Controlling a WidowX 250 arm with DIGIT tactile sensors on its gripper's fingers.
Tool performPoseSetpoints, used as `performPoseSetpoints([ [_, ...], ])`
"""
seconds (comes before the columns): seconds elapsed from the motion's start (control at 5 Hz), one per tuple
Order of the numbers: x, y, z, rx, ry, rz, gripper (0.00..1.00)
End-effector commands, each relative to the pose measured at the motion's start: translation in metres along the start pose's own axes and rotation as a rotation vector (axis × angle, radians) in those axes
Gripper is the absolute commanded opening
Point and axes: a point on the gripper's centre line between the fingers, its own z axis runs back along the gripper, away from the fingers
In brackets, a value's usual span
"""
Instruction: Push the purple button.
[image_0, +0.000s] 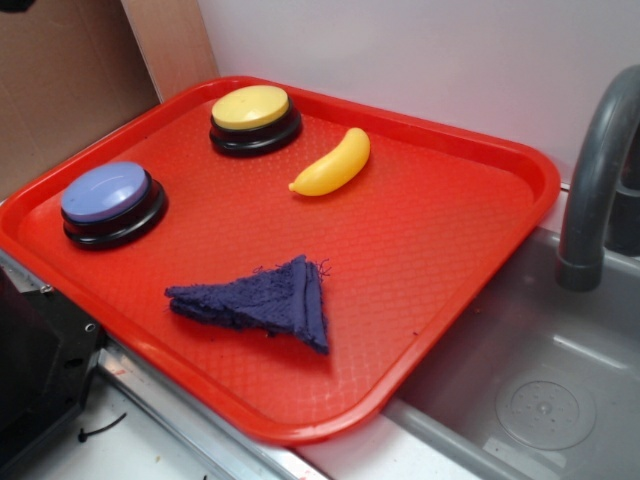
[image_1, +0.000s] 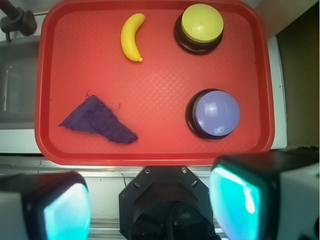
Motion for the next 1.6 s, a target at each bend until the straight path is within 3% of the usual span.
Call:
performPoseSetpoints([
  [0.0, 0.0, 0.0, 0.0, 0.0, 0.0, 0.0, 1.0],
  [0.2, 0.025, 0.045, -0.039, 0.074, -0.012, 0.181, 1.0],
  [0.4, 0.038, 0.075, -0.07, 0.061, 0.016, 0.246, 1.0],
  [0.6, 0.047, 0.098, -0.101, 0.103, 0.035, 0.302, 1.0],
  [0.8, 0.048, 0.11, -0.126, 0.119, 0.034, 0.322, 1.0],
  [1.2, 0.038, 0.128, -0.169, 0.08, 0.029, 0.373, 1.0],
  [1.4, 0.041, 0.124, -0.184, 0.166, 0.074, 0.371, 1.0],
])
